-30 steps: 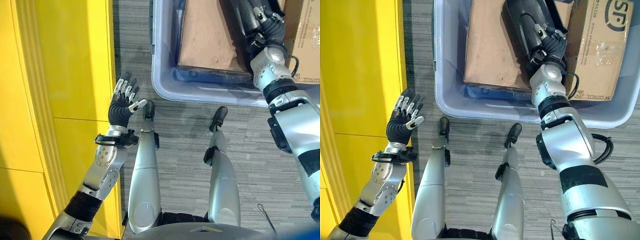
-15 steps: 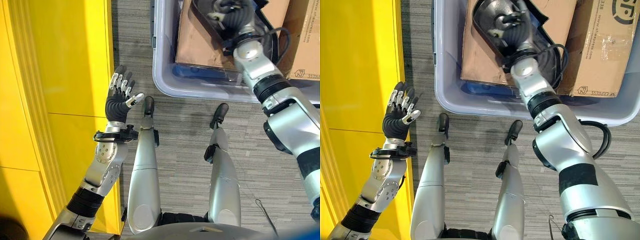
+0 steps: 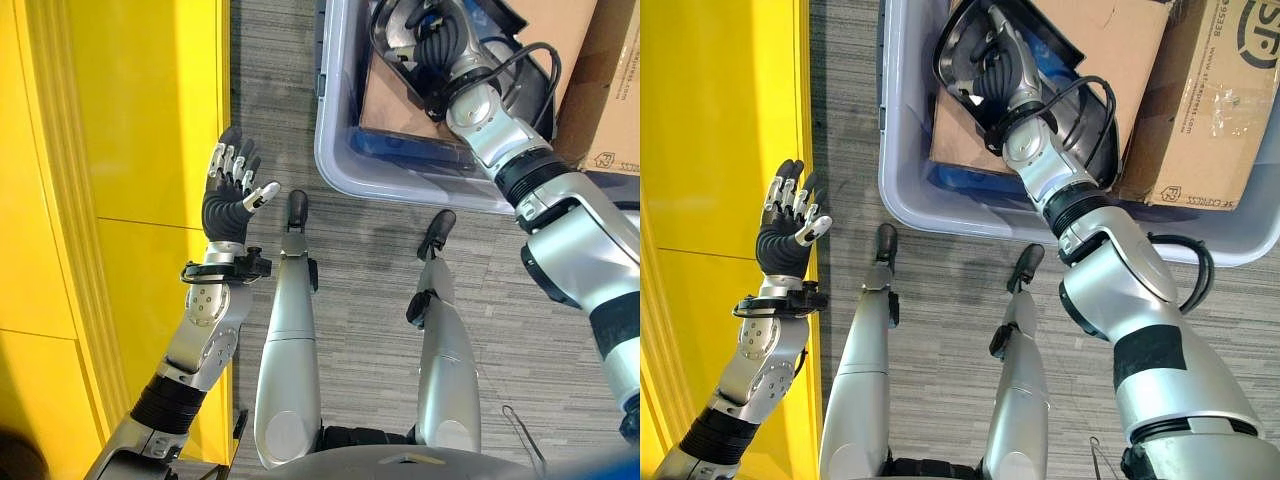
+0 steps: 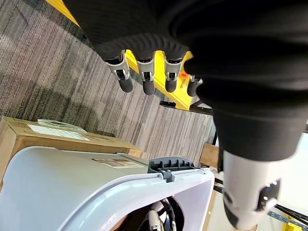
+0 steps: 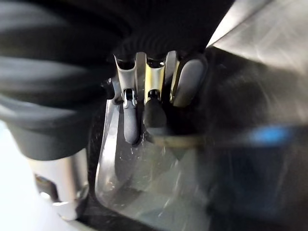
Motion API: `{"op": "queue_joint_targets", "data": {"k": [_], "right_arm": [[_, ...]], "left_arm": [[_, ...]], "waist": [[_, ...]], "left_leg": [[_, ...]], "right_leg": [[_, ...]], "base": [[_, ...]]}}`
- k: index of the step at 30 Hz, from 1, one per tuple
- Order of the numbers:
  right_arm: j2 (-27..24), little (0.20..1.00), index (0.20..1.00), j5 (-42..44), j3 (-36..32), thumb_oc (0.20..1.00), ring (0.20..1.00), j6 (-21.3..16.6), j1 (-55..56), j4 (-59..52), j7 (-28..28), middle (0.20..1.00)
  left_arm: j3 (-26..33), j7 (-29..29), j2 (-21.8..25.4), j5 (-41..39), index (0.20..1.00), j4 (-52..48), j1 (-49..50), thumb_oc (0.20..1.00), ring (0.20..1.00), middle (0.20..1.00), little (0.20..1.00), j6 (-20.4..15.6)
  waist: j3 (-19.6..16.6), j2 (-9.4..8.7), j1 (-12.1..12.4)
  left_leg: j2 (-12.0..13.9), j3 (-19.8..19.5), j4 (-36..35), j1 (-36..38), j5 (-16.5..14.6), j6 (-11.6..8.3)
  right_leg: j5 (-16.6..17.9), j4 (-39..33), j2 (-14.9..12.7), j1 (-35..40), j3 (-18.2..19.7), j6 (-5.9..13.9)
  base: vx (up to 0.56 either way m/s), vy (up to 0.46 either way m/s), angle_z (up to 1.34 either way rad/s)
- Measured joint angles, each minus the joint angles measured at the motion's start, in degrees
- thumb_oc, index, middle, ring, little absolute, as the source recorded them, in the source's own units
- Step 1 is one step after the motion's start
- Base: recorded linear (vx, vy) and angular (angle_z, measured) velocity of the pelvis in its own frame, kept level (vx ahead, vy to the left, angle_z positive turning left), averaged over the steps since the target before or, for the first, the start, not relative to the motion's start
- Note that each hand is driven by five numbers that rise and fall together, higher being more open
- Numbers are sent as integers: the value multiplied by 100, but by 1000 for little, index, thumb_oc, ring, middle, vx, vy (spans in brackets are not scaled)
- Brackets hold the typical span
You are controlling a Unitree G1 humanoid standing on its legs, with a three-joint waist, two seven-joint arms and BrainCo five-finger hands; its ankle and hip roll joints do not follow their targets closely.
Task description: Move parts from the plastic box to the shelf.
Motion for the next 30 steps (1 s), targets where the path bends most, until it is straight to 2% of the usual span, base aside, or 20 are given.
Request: {"op": "queue_joint_targets", "data": {"k": [3, 6, 8, 10, 11, 15, 16, 20, 26, 30], "right_arm": [[-95, 1000, 1000, -397, 277, 1000, 1000, 61, -36, 66, 15, 1000], [-585, 1000, 1000, -1170, 801, 1000, 1000, 122, -73, -144, 103, 1000], [-1085, 1000, 1000, -2007, 1506, 1000, 1000, 225, -231, -397, 223, 1000], [-1213, 1000, 1000, -2401, 1665, 1000, 1000, 235, -301, -446, 255, 1000], [-1377, 1000, 1000, -2930, 2312, 1000, 1000, 278, -507, -612, 303, 1000], [-1484, 1000, 1000, -3744, 2560, 1000, 1000, 309, -652, -737, 560, 1000], [-1623, 1000, 1000, -4315, 2699, 1000, 1000, 344, -671, -863, 621, 1000], [-1789, 1000, 1000, -4907, 2703, 1000, 1000, 420, -708, -1143, 846, 1000], [-1878, 1000, 1000, -5656, 2706, 1000, 1000, 411, -553, -1336, 1132, 1000], [-1880, 1000, 1000, -5951, 2704, 1000, 1000, 411, -539, -1343, 1201, 1000]], "left_arm": [[2, -22, 119, 41, 1000, 0, 34, 1000, 1000, 1000, 1000, -7], [166, -35, 206, 44, 1000, 0, 83, 1000, 1000, 1000, 1000, -14], [271, -73, 299, 46, 1000, 0, 185, 1000, 1000, 1000, 1000, -95], [315, -133, 374, 46, 1000, 0, 229, 1000, 1000, 1000, 1000, -96], [404, -200, 377, 52, 1000, -1, 274, 1000, 1000, 1000, 1000, -96], [448, -245, 381, 54, 1000, -1, 333, 1000, 1000, 1000, 1000, -96], [464, -279, 391, 56, 1000, -1, 391, 1000, 1000, 1000, 1000, -96], [472, -312, 426, 58, 1000, 0, 404, 1000, 1000, 1000, 1000, -96], [600, -402, 653, 84, 1000, 0, 505, 1000, 1000, 1000, 1000, -96], [651, -412, 805, 233, 1000, 0, 566, 1000, 1000, 1000, 1000, -95]], "waist": [[-96, -67, -2], [-174, -130, 99], [-182, -139, 173], [-183, -142, 180], [-189, -150, 179], [-234, -226, 185], [-252, -256, 220], [-270, -294, 280], [-419, -635, 298], [-408, -759, 298]], "left_leg": [[-33, -60, 34, -87, 0, 1], [-60, -105, 44, -143, -1, 2], [-59, -148, 42, -153, -1, 1], [-61, -175, 45, -159, 0, 0], [-61, -176, 52, -157, 0, 0], [-61, -193, 46, -157, 1, -1], [-62, -217, 46, -151, 1, -1], [-58, -259, 37, -158, 5, -8], [-58, -277, 29, -155, 5, -13], [-53, -304, 38, -156, 7, -14]], "right_leg": [[-2, -23, -10, -7, -58, 3], [-2, -22, -22, -16, -99, 3], [-4, -21, -10, 3, -146, 6], [-4, -19, -5, 18, -173, 6], [-4, -18, -5, 22, -173, 6], [-5, -17, -2, 28, -186, 10], [-9, -17, 0, 52, -216, 14], [-16, -18, 21, 72, -251, 24], [-19, -28, 27, 87, -269, 27], [-21, -33, 39, 113, -295, 27]], "base": [[-1, 1, 8], [3, -11, 8], [4, -17, 4], [2, -3, 2], [0, 0, 0], [0, -4, 1], [1, -13, 4], [0, -4, 1], [0, 0, 0], [0, 0, 0]]}}
